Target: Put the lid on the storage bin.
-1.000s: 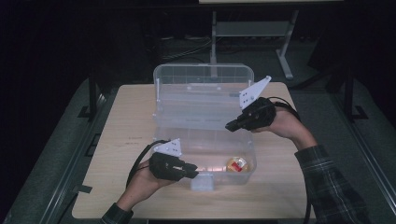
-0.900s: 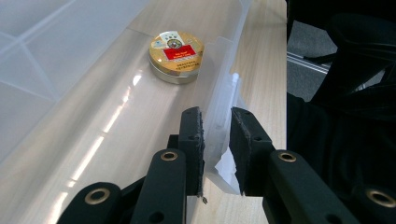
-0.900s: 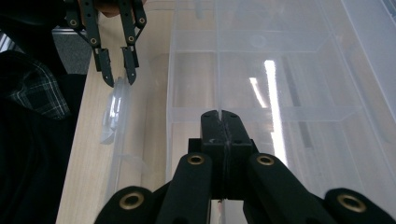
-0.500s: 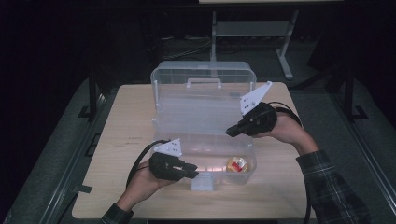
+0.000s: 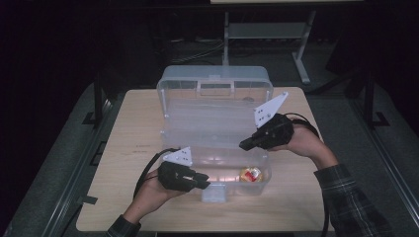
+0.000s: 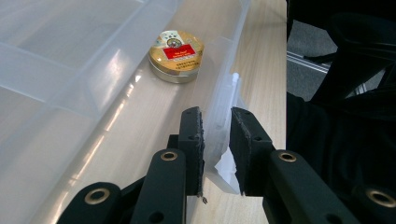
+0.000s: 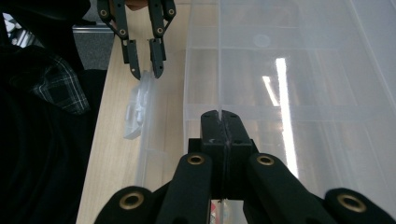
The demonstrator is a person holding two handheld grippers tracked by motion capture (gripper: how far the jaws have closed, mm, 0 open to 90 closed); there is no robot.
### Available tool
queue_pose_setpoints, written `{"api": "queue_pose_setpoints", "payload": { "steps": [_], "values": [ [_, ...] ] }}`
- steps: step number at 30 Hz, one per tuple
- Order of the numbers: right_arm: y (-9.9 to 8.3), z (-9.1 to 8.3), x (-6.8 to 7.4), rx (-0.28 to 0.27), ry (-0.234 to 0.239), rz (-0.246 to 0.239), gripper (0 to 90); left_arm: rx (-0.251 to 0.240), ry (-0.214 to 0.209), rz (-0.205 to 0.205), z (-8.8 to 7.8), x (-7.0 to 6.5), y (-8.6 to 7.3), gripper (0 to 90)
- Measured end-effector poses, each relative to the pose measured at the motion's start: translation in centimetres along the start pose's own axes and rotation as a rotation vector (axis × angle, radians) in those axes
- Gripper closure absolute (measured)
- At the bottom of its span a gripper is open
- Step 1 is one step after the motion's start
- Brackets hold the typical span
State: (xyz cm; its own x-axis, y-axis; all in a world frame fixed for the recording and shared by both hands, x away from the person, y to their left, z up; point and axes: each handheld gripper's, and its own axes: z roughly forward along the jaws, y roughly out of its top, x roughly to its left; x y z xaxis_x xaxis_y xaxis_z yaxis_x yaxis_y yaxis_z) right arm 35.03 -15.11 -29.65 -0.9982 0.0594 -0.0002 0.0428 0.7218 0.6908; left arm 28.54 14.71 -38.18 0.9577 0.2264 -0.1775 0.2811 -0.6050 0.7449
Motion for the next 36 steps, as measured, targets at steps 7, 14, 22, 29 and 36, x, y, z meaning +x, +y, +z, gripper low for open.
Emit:
{"api": "queue_pose_setpoints", "payload": {
  "steps": [7, 14, 22, 29, 36],
  "values": [
    [-0.3, 0.4, 0.5, 0.001, 0.017, -0.004, 89.9, 0.003, 0.000, -0.006, 0.0, -0.1, 0.0, 74.6],
    [-0.5, 0.6, 0.9, 0.002, 0.019, -0.002, 89.9, 0.003, 0.009, -0.009, 0.0, -0.3, 0.0, 74.4],
    [-0.6, 0.7, 1.1, 0.003, 0.025, 0.002, 89.9, 0.001, 0.023, -0.010, -0.1, -0.4, 0.0, 73.7],
    [-0.6, 0.7, 1.1, -0.001, 0.020, 0.006, 89.9, -0.058, 0.007, -0.028, -1.3, -0.7, 0.2, 74.3],
    [-0.6, 0.7, 1.0, -0.001, 0.022, 0.004, 89.9, -0.089, -0.001, -0.029, -3.0, -1.2, 0.8, 85.4]
  ]
}}
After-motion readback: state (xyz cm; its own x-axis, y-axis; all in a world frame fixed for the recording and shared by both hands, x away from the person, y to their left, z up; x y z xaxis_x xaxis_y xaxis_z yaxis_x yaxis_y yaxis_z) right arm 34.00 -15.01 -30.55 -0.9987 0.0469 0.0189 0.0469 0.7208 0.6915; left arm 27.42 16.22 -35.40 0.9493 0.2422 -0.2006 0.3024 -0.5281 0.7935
